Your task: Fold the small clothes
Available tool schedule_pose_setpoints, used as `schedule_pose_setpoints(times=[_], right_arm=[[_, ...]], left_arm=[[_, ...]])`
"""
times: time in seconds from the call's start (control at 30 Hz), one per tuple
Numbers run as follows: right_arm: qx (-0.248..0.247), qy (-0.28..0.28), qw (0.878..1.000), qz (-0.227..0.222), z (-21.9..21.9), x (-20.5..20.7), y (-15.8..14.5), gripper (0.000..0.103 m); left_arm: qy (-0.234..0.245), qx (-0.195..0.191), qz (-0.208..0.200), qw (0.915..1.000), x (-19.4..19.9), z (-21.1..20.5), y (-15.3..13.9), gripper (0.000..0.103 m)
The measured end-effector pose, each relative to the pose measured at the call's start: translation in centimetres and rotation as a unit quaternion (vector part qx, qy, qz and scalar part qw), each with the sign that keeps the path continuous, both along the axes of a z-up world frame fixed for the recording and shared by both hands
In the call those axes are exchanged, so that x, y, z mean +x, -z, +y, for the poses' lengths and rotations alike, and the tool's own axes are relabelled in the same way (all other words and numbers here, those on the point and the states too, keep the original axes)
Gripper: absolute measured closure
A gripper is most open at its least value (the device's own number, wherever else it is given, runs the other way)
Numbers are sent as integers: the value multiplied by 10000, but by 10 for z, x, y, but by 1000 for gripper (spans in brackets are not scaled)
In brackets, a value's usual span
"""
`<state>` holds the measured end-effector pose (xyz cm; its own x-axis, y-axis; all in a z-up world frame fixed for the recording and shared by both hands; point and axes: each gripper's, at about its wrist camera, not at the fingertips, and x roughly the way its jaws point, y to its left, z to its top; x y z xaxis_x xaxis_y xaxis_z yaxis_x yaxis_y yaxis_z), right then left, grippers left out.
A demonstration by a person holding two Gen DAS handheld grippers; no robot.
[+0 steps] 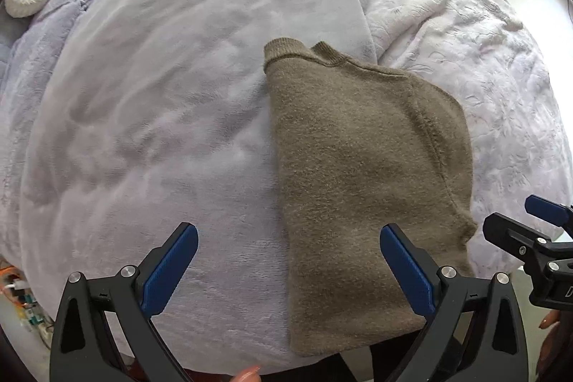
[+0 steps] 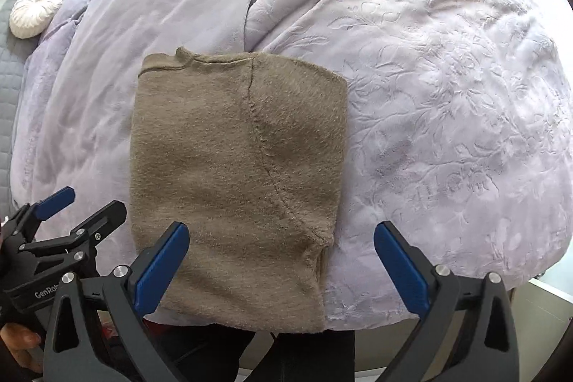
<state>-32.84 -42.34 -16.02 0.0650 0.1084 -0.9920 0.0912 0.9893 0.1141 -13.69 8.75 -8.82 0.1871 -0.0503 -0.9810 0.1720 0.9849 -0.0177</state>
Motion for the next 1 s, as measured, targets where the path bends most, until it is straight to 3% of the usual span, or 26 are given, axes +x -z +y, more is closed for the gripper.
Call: schedule_pose_setpoints(times=[1.0], right_arm=[[-369, 157, 9992, 28, -1, 4, 0, 0]], left_arm=[[-171, 253, 109, 9995, 4, 4, -3, 1]])
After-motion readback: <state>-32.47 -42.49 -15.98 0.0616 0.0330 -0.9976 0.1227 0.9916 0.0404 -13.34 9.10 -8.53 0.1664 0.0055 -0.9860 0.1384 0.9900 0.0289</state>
